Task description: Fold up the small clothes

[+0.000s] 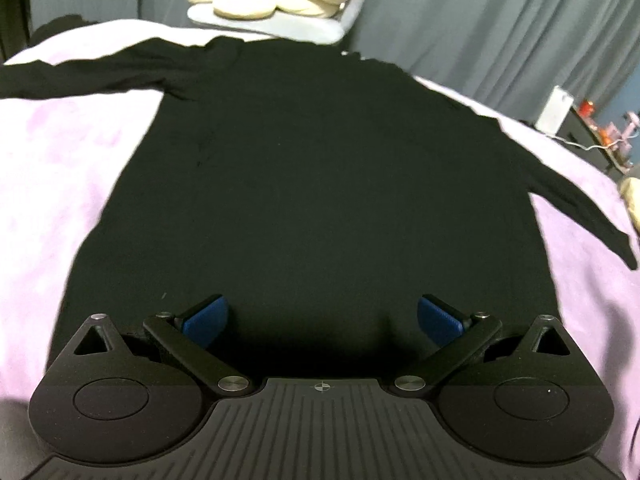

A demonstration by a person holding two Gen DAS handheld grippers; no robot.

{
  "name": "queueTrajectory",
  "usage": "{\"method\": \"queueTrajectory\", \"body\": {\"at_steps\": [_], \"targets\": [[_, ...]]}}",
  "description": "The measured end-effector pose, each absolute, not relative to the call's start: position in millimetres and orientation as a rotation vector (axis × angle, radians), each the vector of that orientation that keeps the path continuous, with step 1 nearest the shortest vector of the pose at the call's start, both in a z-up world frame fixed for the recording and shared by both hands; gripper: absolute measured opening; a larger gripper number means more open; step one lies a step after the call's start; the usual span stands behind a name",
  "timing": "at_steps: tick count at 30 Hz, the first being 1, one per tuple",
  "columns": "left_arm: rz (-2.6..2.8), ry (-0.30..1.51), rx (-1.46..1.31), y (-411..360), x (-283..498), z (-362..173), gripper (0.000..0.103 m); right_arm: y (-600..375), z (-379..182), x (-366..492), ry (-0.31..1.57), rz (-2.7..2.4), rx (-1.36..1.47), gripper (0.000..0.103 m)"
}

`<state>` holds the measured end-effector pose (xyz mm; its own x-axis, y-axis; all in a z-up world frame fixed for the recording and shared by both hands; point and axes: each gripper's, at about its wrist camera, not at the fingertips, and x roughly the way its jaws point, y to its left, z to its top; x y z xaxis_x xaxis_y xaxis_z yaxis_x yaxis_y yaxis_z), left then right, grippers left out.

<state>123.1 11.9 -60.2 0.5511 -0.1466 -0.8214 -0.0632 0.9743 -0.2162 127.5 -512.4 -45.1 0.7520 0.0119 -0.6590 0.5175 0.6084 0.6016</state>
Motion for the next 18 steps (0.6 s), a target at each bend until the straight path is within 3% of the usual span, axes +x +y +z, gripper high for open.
{"method": "queueTrajectory", "body": {"at_steps": [1, 2, 4, 10, 15, 18], "targets": [[-0.034, 0.997, -0.220, 10, 131, -66, 0.103, -534, -58, 136, 0.686, -0.350, 0.939, 0.086], [-0.014, 1.005, -0.206, 9, 138, -72, 0.103, -555, -71, 144, 0.683, -0.384, 1.002, 0.067], [0.018, 1.000, -0.189, 5, 148, -82, 0.103, -589, -93, 150, 0.646, -0.458, 1.115, 0.040], [0.032, 0.954, -0.124, -3, 166, -96, 0.103, -642, -142, 162, 0.473, -0.607, 1.301, 0.038], [0.019, 0.962, -0.066, -7, 169, -103, 0.103, -652, -146, 180, 0.398, -0.616, 1.270, 0.039], [0.021, 0.961, -0.077, -6, 168, -104, 0.103, -650, -147, 182, 0.386, -0.649, 1.237, 0.028]]}}
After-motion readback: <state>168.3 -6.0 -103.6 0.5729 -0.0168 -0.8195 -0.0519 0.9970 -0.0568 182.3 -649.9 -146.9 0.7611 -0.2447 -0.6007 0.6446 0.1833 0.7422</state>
